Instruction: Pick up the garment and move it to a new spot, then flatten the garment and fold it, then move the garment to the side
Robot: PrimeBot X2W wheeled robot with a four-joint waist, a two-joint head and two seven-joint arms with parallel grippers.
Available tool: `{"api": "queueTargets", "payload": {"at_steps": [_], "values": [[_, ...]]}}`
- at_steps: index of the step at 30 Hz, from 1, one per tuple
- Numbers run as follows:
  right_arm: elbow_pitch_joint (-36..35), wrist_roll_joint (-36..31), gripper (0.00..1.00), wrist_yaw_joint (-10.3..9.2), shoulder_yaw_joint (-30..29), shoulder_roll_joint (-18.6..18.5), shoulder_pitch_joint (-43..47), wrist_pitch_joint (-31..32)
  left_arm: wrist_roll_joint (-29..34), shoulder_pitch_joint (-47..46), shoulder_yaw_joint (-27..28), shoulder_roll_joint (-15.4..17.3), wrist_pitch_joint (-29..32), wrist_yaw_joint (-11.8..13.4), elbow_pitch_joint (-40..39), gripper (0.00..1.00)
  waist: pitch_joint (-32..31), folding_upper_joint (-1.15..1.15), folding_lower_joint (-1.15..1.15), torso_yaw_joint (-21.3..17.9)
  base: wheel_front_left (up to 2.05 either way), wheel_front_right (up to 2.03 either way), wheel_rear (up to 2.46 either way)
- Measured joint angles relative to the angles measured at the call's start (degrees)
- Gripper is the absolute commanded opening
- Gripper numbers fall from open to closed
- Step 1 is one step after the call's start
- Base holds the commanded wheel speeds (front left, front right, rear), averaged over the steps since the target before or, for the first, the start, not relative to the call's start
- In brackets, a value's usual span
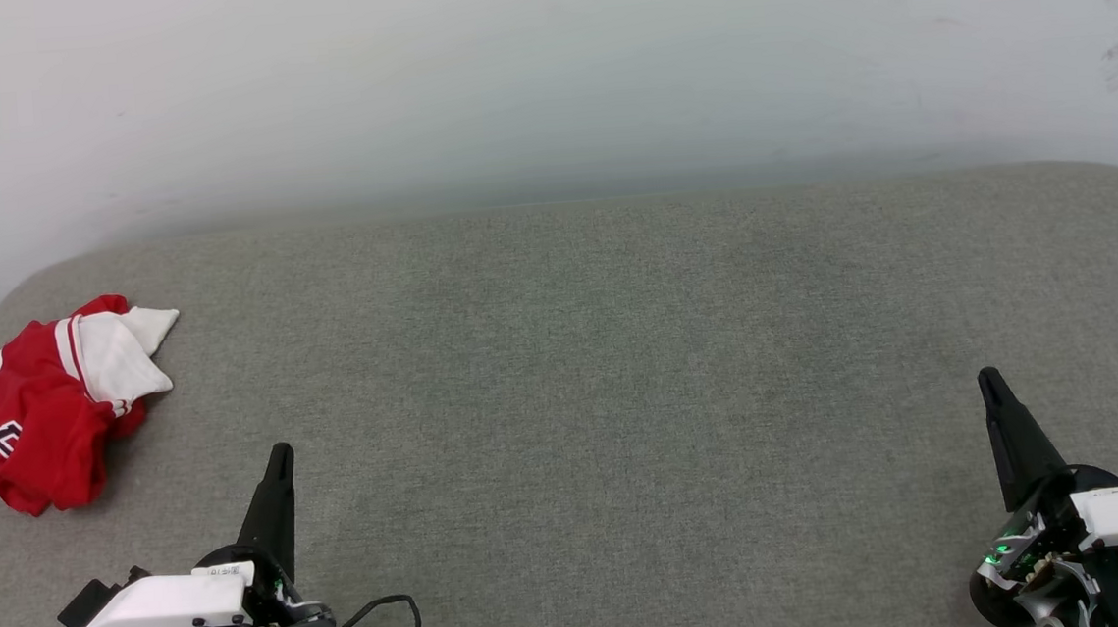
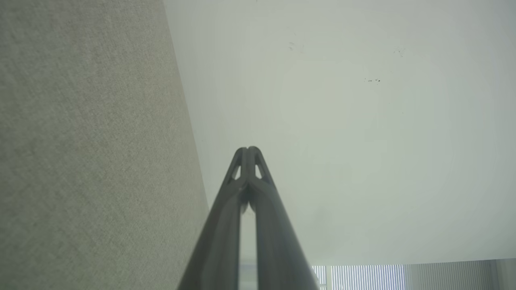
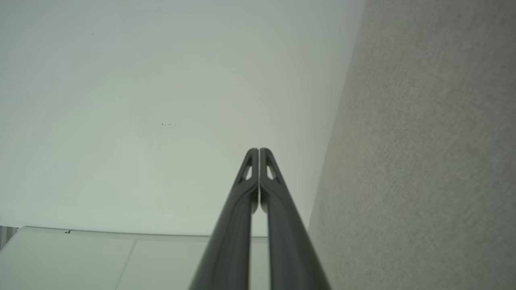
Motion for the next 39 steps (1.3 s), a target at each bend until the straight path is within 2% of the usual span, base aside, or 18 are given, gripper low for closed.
{"api": "queueTargets", "payload": {"at_steps": [39], "values": [[0.0,0.0,0.00,0.00,0.0,0.0,0.0,0.0,0.0,0.0,0.0,0.0,0.0,0.0,0.0,0.00,0.0,0.00,0.00,0.0,0.00,0.00,0.00]]}}
